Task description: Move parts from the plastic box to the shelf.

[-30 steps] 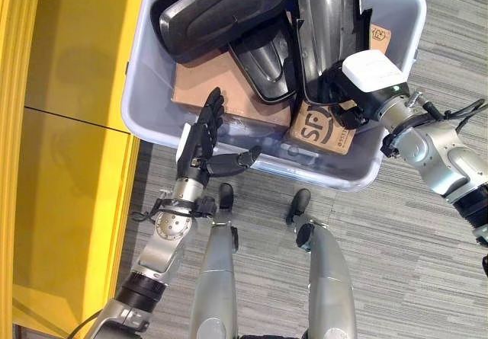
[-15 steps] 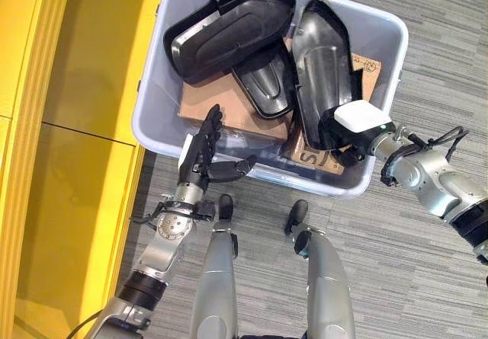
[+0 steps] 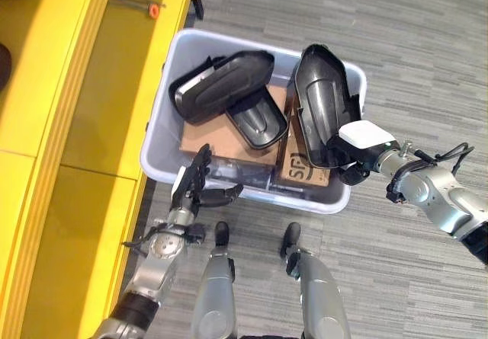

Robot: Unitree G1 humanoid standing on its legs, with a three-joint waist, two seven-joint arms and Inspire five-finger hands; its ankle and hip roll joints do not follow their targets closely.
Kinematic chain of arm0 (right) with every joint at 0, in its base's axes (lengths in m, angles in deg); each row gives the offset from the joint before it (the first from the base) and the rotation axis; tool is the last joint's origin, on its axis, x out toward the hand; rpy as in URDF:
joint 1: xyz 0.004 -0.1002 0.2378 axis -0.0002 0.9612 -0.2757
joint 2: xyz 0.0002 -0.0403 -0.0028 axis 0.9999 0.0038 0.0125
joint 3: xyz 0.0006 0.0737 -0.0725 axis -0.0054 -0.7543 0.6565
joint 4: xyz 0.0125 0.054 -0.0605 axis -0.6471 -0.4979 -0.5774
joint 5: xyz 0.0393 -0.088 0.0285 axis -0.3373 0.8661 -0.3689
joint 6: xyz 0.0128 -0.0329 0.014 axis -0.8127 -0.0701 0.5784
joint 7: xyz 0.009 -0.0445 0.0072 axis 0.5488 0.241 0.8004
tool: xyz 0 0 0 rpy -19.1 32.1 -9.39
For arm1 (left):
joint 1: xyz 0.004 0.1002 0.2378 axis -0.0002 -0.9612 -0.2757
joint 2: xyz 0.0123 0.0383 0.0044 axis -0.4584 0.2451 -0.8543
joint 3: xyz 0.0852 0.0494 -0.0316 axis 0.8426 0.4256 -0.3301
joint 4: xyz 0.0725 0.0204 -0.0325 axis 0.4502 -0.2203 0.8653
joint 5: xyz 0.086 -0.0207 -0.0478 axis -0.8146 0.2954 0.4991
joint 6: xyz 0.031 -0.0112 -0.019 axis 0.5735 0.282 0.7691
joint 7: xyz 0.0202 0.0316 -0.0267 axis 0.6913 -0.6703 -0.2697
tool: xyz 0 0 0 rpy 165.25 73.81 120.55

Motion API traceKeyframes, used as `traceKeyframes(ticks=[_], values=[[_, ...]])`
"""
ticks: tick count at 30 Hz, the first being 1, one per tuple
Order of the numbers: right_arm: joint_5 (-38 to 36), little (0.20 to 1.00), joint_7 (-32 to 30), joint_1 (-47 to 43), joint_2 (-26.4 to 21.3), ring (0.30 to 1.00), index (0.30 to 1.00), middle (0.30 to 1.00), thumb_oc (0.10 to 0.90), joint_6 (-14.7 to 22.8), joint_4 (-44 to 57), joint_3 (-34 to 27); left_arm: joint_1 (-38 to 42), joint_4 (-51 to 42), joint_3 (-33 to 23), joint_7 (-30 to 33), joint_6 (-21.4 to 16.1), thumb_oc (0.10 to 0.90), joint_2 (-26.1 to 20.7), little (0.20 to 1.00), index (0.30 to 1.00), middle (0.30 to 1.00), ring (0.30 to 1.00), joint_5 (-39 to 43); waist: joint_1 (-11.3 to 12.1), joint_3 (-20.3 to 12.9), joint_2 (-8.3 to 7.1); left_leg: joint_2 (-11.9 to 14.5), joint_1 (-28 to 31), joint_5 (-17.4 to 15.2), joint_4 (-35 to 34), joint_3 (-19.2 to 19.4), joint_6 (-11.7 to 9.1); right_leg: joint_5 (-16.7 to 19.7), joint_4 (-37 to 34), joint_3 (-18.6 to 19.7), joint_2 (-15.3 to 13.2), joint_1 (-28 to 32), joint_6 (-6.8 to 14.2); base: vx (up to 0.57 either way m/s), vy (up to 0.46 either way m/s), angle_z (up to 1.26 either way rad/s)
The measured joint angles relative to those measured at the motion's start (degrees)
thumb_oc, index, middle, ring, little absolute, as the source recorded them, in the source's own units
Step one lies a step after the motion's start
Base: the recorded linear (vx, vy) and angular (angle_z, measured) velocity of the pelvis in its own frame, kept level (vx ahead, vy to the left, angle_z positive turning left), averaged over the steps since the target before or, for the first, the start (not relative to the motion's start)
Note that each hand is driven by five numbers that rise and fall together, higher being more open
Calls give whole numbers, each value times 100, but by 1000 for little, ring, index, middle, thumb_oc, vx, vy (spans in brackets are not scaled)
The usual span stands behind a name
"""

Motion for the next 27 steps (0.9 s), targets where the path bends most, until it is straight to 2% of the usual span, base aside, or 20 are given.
traceKeyframes(ticks=[5, 10, 17, 23, 27], values=[[-57, 300, 71, 56, -437, 300, 300, 300, 400, 122, 445, -513, -241, -12, -234, -216, 113, 900, -6, 1000, 1000, 1000, 1000, 2, 0, -45, 6, -4, 468, 40, -266, 210, -20, 140, -374, 133, 51, 420, 78, 58, 15, -15], [-179, 300, 147, 346, -511, 300, 300, 300, 400, 212, 491, -923, -328, -25, -286, -391, 187, 900, -26, 1000, 1000, 1000, 1000, 3, -40, -192, -3, -5, 745, 55, -466, 258, -15, 192, -607, 136, 82, 681, 96, 43, -3, -4], [-270, 300, 375, 441, -643, 300, 300, 300, 400, 270, 644, -961, -494, -22, -404, -501, 210, 900, -21, 1000, 1000, 1000, 1000, 0, -149, -463, 43, -3, 1147, 45, -673, 367, 4, 241, -885, 177, 117, 1076, 140, 50, -13, -5], [-277, 300, 457, 429, -696, 300, 300, 300, 400, 273, 648, -950, -620, -22, -411, -614, 271, 900, 44, 1000, 1000, 1000, 1000, 1, -150, -693, 221, 4, 1538, 40, -831, 427, 11, 234, -982, 215, 145, 1408, 163, 27, -29, -4], [-428, 300, 581, 428, -710, 300, 300, 300, 400, 263, 646, -899, -750, -23, -411, -615, 326, 900, 66, 1000, 1000, 1000, 1000, 2, -164, -932, 265, 20, 1645, 37, -855, 423, 11, 196, -967, 218, 160, 1508, 188, -20, -78, 1]])
